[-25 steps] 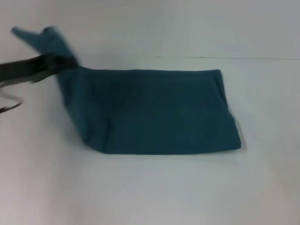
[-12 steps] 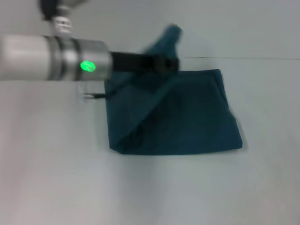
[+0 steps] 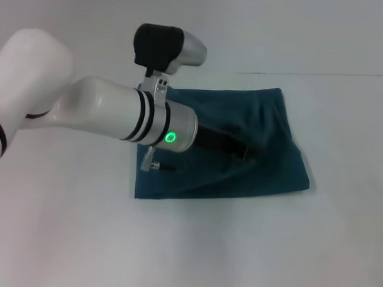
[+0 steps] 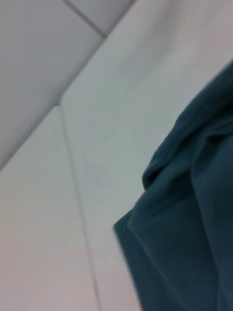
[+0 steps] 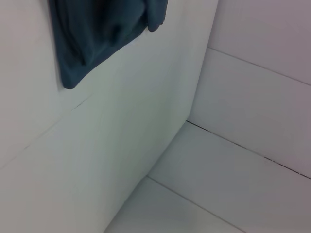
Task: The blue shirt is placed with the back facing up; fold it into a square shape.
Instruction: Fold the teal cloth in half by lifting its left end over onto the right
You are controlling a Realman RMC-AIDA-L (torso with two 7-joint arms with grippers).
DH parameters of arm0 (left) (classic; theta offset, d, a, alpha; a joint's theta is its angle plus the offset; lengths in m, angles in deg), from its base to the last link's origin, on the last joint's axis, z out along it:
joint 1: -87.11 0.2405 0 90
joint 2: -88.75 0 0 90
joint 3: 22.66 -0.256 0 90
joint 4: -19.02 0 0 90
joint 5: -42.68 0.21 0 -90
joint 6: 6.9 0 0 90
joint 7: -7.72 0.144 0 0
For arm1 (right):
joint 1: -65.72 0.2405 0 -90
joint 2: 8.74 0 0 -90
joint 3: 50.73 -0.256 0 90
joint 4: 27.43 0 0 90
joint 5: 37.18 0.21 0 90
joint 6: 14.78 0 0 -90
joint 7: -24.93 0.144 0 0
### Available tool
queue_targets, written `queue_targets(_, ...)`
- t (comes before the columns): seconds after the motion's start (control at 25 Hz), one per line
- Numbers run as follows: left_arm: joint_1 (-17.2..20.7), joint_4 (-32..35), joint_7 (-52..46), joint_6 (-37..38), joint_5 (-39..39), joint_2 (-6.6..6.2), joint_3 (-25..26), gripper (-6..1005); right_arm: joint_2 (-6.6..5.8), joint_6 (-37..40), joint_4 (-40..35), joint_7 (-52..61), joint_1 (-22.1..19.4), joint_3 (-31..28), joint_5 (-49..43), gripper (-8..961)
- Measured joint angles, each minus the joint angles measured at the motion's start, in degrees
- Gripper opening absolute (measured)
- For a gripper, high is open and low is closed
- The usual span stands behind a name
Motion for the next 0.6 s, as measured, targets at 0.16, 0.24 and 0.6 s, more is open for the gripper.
queue_targets(0.16, 1.45, 2.48, 4.30, 4.39, -0.17, -0.06, -1.35, 123, -0.09, -0.15, 0.01, 0.30, -0.07, 0.00, -0.51, 809)
queue_targets(0.24, 3.04, 4.63, 6.44, 6.14, -0.25, -0.03, -1.30, 163, -0.19, -0.17, 0.05, 0.47, 0.00, -0.01, -1.07, 809)
queue_targets(0.6, 16.37, 11.68, -2.50, 8.78, -12.41, -1.07, 18.85, 426, -0.69, -0.16, -0.37, 1.02, 3.40, 0.05, -7.93, 805)
